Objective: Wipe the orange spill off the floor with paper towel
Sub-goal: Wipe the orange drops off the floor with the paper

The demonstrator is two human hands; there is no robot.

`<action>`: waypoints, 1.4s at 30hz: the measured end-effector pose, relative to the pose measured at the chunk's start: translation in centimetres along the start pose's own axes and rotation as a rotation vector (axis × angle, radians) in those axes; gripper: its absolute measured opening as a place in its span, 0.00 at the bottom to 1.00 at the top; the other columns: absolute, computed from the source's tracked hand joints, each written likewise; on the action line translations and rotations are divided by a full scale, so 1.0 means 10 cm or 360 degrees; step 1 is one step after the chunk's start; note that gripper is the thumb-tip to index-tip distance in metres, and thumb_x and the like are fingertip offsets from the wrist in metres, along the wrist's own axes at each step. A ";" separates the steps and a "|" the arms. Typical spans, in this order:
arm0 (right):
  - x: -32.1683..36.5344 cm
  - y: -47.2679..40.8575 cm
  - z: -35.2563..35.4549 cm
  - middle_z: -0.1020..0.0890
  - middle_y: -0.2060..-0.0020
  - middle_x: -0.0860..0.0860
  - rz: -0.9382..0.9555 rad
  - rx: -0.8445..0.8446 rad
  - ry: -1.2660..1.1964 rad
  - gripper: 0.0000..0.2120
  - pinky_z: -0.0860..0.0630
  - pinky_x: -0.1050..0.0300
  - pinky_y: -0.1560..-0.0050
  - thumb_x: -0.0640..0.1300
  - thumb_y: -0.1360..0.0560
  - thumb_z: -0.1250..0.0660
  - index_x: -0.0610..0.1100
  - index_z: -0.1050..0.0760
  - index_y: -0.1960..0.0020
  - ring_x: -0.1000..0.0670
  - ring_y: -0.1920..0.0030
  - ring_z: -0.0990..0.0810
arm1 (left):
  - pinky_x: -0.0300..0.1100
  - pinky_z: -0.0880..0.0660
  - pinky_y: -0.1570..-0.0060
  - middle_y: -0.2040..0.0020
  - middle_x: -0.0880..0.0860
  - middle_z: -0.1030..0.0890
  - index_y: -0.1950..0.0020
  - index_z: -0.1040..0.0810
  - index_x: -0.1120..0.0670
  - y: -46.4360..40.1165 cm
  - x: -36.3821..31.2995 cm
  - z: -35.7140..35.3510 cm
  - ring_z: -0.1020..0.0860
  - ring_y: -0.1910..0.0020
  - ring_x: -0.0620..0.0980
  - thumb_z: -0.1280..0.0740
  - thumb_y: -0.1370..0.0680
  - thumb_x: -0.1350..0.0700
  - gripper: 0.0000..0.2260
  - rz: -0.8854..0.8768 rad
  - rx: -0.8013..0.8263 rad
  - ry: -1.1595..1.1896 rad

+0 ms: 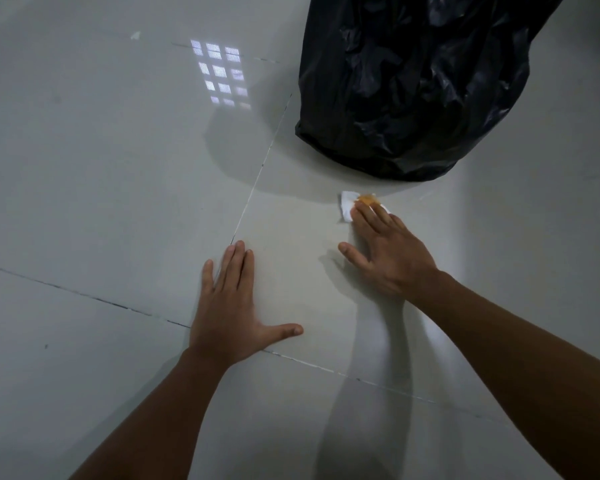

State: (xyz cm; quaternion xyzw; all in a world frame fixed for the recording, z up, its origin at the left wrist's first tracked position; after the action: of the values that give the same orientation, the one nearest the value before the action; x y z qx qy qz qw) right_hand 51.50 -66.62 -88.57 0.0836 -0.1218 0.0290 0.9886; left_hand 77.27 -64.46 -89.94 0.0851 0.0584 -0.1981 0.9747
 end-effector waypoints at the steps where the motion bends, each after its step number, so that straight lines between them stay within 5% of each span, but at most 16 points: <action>1: -0.05 0.10 -0.01 0.47 0.18 0.49 -0.0021 -0.0010 -0.0017 0.41 0.53 0.51 0.19 0.69 0.21 0.57 0.44 0.49 0.18 0.50 0.18 0.53 | 0.62 0.50 0.21 0.17 0.59 0.48 0.19 0.46 0.62 0.00 0.00 0.00 0.51 0.17 0.54 0.50 0.39 0.14 0.65 0.0000 -0.0004 0.0002; 12: 0.16 1.14 -0.23 0.49 0.18 0.50 0.0012 0.0008 -0.0182 0.38 0.57 0.54 0.19 0.64 0.20 0.51 0.44 0.50 0.18 0.50 0.18 0.56 | 0.62 0.51 0.21 0.17 0.59 0.49 0.19 0.46 0.62 0.00 -0.02 0.01 0.52 0.17 0.54 0.51 0.40 0.14 0.65 0.0016 0.0015 -0.0048; 21: 0.17 1.62 -0.34 0.45 0.20 0.49 0.0140 -0.0013 -0.0040 0.39 0.47 0.50 0.21 0.66 0.20 0.46 0.41 0.42 0.19 0.48 0.19 0.46 | 0.62 0.49 0.21 0.17 0.60 0.46 0.20 0.44 0.63 0.01 -0.03 0.02 0.49 0.18 0.54 0.52 0.40 0.14 0.65 0.0007 -0.0020 -0.0024; 28: -0.55 1.22 -0.09 0.60 0.19 0.49 -0.0273 -0.0070 -0.0098 0.43 0.60 0.55 0.21 0.70 0.21 0.52 0.44 0.59 0.17 0.54 0.20 0.65 | 0.62 0.51 0.21 0.17 0.59 0.48 0.19 0.45 0.62 0.02 -0.04 0.03 0.51 0.17 0.54 0.52 0.40 0.14 0.65 0.0002 -0.0014 -0.0026; 42: 0.34 -0.12 0.02 0.53 0.18 0.43 0.0048 0.0084 -0.0267 0.44 0.59 0.54 0.20 0.66 0.20 0.44 0.38 0.54 0.18 0.47 0.18 0.57 | 0.63 0.50 0.21 0.17 0.60 0.49 0.19 0.48 0.63 -0.02 -0.02 -0.03 0.51 0.17 0.55 0.52 0.38 0.14 0.65 0.0004 0.0026 -0.0112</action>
State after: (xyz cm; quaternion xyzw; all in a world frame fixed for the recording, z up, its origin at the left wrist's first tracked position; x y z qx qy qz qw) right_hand 54.87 -67.74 -87.76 0.1099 -0.2045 0.0400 0.9719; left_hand 76.94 -64.53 -90.20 0.0861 0.0223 -0.2003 0.9757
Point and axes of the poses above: each hand's wrist, its own y-axis away from the middle knuckle, its own z-axis out of the back of the hand, x = y × z, the point moved 8 cm from there along -y, towards the middle knuckle
